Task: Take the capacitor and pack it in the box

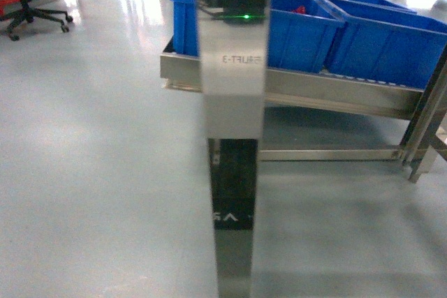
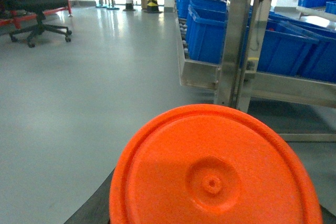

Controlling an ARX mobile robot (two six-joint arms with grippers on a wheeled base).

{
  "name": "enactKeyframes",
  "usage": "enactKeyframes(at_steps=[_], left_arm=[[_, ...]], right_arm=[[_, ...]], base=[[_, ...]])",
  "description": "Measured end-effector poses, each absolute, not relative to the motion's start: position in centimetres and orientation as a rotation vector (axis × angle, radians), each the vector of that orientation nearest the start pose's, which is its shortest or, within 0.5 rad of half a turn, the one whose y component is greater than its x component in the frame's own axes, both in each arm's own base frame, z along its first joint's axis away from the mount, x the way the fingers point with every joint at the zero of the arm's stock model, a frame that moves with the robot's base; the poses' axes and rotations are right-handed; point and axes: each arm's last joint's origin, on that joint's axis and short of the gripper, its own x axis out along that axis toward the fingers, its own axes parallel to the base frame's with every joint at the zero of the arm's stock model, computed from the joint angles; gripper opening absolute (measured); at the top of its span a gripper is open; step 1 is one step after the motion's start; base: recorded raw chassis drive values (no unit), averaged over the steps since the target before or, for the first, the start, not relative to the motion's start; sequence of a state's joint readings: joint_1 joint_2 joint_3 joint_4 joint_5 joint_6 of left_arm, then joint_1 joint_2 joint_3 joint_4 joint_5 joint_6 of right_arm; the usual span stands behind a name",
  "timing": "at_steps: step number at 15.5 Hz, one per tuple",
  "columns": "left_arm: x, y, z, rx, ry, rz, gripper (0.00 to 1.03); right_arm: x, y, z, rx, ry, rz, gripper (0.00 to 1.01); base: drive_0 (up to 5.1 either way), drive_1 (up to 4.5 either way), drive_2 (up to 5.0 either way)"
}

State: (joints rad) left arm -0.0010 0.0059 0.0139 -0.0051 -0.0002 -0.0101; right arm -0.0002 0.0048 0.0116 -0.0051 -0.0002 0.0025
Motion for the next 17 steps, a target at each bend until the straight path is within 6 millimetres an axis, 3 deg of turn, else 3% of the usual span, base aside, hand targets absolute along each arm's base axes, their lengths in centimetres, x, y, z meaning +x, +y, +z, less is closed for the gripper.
enactKeyframes(at_steps=[17], left_arm=[[9.72,-0.01,16.71,-0.010,-0.001,0.000,0.44]], right_arm=[[9.73,0.00,16.67,0.002,-0.002,0.000,0.98]], base=[[-5.0,2.50,2.5]])
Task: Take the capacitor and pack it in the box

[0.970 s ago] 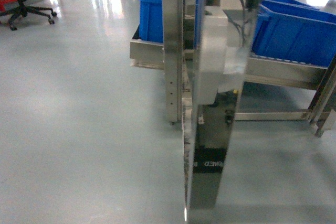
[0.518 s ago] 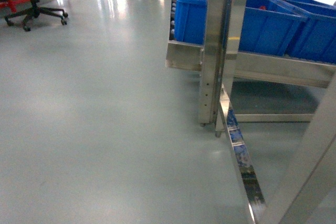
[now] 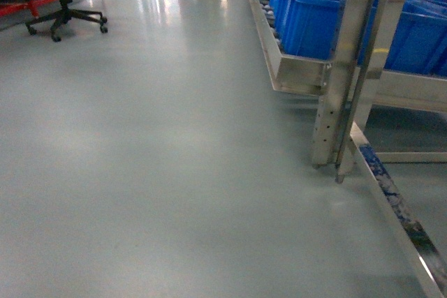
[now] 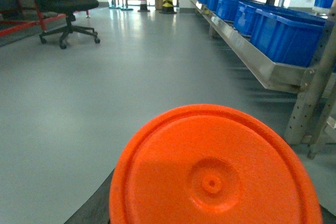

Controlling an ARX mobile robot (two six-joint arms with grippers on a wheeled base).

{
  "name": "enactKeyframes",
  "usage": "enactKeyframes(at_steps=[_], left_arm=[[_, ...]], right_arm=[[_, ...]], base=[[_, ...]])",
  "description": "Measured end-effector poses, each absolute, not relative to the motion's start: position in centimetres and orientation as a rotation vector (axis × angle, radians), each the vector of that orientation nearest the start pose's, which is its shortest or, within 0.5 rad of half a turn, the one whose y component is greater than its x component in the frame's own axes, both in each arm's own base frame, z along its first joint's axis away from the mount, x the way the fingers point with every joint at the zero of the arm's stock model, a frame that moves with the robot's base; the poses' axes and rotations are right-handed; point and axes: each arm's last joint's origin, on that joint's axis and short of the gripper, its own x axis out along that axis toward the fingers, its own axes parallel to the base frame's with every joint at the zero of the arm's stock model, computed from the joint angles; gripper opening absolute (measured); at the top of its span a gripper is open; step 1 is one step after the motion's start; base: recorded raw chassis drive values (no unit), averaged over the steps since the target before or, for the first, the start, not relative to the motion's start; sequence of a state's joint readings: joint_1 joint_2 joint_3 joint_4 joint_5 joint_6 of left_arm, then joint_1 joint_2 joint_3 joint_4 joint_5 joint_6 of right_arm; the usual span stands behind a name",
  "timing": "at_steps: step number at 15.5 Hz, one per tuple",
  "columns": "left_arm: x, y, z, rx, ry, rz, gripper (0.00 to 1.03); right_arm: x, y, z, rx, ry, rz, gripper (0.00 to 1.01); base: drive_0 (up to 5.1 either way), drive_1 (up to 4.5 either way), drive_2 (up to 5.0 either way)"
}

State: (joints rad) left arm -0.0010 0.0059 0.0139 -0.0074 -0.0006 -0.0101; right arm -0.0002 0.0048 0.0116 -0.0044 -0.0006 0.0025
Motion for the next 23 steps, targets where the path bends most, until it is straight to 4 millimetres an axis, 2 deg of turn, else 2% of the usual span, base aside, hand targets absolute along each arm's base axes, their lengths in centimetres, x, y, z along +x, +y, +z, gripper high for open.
enactKeyframes(at_steps=[23], left_arm=[[9.72,-0.01,16.73,-0.010,-0.002,0.000,0.44]], right_arm=[[9.73,0.00,16.65,0.002,-0.001,0.000,0.98]], base=[[-5.0,2.46,2.5]])
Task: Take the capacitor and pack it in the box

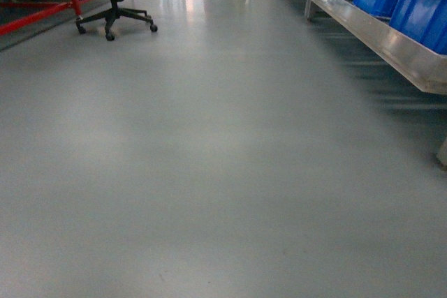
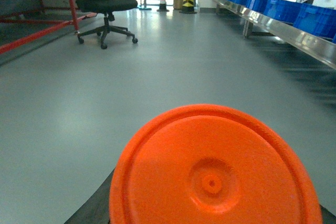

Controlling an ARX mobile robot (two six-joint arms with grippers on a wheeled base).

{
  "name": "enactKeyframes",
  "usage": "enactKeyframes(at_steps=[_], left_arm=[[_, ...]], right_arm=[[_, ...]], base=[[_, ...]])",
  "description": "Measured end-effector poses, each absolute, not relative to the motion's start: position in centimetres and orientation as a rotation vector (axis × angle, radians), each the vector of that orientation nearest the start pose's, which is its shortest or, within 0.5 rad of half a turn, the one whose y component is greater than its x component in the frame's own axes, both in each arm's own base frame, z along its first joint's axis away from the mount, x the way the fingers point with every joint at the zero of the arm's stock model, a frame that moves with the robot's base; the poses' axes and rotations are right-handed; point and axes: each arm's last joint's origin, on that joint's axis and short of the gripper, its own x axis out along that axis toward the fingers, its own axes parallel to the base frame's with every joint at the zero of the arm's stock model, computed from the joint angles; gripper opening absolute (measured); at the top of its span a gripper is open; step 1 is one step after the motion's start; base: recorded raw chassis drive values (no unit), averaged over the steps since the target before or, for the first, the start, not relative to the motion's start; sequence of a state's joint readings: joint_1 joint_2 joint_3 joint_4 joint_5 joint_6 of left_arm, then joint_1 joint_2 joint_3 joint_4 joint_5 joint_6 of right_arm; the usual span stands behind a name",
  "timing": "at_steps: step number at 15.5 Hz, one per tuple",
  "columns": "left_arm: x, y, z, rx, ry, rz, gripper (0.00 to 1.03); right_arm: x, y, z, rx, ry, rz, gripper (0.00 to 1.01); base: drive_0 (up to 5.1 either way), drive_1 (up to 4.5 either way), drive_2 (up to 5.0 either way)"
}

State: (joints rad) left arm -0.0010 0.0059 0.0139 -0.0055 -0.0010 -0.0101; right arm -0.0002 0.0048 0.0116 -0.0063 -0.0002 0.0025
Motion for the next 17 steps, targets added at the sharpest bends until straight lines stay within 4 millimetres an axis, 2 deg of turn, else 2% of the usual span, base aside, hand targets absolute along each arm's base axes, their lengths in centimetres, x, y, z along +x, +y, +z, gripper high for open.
enactKeyframes(at_steps=[17], left_arm=[[9.72,-0.01,16.73,-0.010,-0.003,-0.002,0.44]], right_arm=[[9.73,0.00,16.66,0.002,-0.001,0.000,0.98]], base=[[-5.0,2.44,2.4]])
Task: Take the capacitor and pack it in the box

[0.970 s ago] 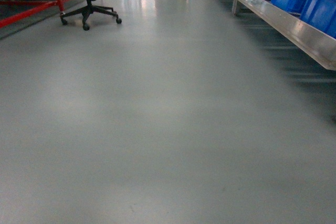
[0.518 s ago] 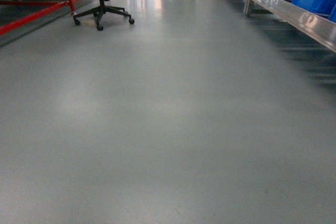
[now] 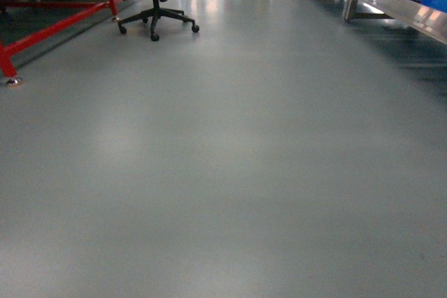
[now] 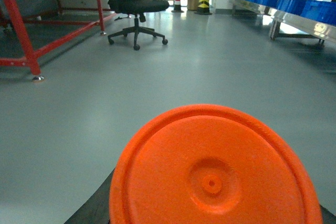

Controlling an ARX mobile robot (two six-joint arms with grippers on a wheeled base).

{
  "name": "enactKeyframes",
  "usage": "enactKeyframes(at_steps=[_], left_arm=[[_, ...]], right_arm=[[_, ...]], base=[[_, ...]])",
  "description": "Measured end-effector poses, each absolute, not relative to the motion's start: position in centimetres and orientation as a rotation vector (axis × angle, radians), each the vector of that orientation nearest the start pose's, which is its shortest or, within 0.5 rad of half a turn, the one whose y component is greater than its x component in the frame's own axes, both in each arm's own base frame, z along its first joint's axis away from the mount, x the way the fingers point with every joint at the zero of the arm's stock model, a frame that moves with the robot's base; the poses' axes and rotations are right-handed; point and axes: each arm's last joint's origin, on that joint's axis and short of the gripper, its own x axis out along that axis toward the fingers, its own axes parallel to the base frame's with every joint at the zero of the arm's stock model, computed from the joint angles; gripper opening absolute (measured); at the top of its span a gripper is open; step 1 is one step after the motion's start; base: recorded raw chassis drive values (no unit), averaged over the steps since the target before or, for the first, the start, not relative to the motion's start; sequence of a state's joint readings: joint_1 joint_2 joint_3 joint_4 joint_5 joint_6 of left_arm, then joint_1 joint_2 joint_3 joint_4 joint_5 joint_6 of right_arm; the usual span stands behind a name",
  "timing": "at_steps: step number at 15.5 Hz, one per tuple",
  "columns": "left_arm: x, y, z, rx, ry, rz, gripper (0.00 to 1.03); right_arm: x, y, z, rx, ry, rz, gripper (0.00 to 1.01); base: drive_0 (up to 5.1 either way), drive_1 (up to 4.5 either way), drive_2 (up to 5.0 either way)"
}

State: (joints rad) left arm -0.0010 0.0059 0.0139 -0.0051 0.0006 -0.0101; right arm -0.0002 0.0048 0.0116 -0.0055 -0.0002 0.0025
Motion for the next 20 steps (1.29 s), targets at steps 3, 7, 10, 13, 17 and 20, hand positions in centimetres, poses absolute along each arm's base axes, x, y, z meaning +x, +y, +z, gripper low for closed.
enactKeyframes(at_steps=[3,7,10,13,17,20], left_arm=[[9.72,-0.01,16.71,-0.010,-0.001,-0.001,0.44],[9.72,-0.01,16.73,-0.010,-0.002,-0.001,0.44],[9.72,-0.01,16.73,-0.010,-0.003,0.000,0.44],[9.72,-0.01,16.72,-0.010,-0.002,-0.001,0.44],[9.72,-0.01,16.74,-0.010,-0.004,-0.001,0.44],[9.72,-0.01,16.71,-0.010,-0.001,-0.001,0.44]], right_arm=[[9.73,0.00,16.69,0.002,-0.005,0.001,0.98],[9.73,0.00,16.65,0.002,-0.001,0.000,0.98],[9.73,0.00,16.65,0.002,-0.001,0.001,0.98],[9.73,0.00,16.63,0.002,0.001,0.000,0.98],[9.73,0.00,16.68,0.002,-0.004,0.000,0.98],[9.73,0.00,16.65,0.002,-0.001,0.000,0.98]], base=[[-5.0,2.45,2.4],[-5.0,2.45,2.4],[-5.0,2.48,2.5],[-4.9,2.51,2.5],[-5.0,2.44,2.4],[-5.0,2.41,2.4]])
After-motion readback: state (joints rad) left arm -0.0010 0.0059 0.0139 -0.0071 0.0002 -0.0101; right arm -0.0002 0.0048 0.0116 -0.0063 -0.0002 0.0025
